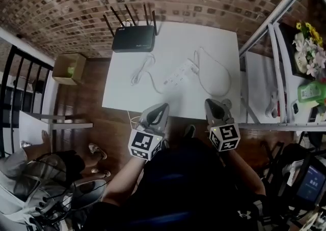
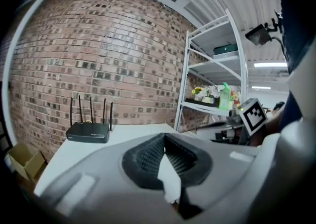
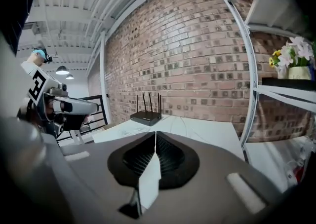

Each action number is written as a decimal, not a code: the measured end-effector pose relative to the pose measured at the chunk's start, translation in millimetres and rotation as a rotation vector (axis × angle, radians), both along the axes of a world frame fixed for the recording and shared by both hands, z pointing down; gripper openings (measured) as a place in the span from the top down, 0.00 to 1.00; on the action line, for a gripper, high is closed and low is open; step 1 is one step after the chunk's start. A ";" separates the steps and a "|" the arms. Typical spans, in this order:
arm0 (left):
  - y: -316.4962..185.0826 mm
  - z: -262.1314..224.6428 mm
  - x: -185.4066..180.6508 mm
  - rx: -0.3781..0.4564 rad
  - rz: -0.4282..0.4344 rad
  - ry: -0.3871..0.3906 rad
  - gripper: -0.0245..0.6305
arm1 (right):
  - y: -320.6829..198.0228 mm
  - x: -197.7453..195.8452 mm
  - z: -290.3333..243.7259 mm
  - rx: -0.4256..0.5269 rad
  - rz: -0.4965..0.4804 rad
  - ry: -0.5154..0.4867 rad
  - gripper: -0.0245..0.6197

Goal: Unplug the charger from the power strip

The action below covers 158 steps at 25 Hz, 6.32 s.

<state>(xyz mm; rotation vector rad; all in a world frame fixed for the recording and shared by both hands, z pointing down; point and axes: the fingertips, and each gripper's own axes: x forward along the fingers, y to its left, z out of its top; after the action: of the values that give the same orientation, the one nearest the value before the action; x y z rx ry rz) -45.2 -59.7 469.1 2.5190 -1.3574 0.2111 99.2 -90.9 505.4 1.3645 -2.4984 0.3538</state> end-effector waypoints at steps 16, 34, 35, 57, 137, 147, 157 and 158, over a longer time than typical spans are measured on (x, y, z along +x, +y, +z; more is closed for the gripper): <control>-94.4 119.2 11.3 -0.214 -0.064 -0.271 0.67 | -97.9 -16.9 72.1 -0.113 -0.180 0.114 0.69; -142.9 217.1 33.9 -0.357 0.195 -0.443 0.64 | -150.6 -56.1 152.7 -0.290 -0.138 0.359 0.60; -142.7 219.9 33.9 -0.363 0.198 -0.445 0.64 | -149.9 -56.0 153.8 -0.293 -0.139 0.367 0.60; -140.8 225.2 36.8 -0.314 0.302 -0.422 0.64 | -138.0 -54.6 154.0 -0.272 -0.122 0.446 0.74; -48.6 133.8 28.8 -0.295 0.341 -0.178 0.69 | -69.1 94.2 196.2 -0.687 0.583 -0.535 0.68; -42.8 131.0 42.3 -0.321 0.388 -0.162 0.70 | -52.3 111.5 195.6 -0.701 0.616 -0.300 0.57; -43.2 123.4 45.9 -0.319 0.381 -0.139 0.70 | -41.0 103.9 158.2 -0.637 0.573 -0.331 0.58; -43.9 120.4 46.2 -0.315 0.380 -0.134 0.70 | -42.0 98.9 149.3 -0.622 0.554 -0.336 0.58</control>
<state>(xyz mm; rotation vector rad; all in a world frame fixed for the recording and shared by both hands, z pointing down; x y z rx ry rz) 1.0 -103.7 589.5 2.4961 -0.7941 0.6261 198.0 -132.9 654.8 1.7674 -1.8911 1.4336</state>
